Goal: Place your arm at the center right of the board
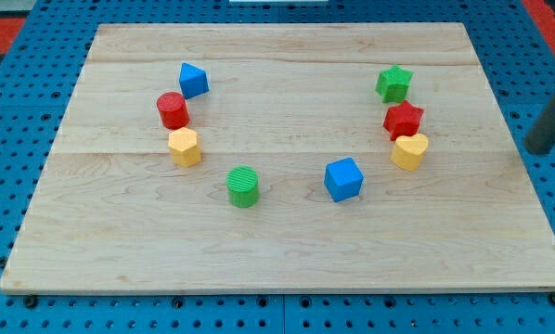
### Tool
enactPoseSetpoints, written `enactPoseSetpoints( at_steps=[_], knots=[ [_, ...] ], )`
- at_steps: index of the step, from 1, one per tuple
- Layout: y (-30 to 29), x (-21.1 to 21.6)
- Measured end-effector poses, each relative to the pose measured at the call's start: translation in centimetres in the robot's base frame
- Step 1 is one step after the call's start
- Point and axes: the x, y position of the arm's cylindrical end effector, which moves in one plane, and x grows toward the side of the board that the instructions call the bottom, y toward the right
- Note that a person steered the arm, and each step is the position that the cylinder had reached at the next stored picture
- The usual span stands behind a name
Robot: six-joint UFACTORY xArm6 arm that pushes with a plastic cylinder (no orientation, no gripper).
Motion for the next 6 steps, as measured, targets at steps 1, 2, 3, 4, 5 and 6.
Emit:
enactPoseSetpoints(
  at_steps=[1, 2, 3, 4, 5, 6],
  knots=[
    [-4.0, 1.1],
    [-7.2, 4.4],
    [-11.5, 5.5],
    [-11.7, 0.7],
    [-6.7, -2.8],
    [-5.9, -9.0]
  ],
)
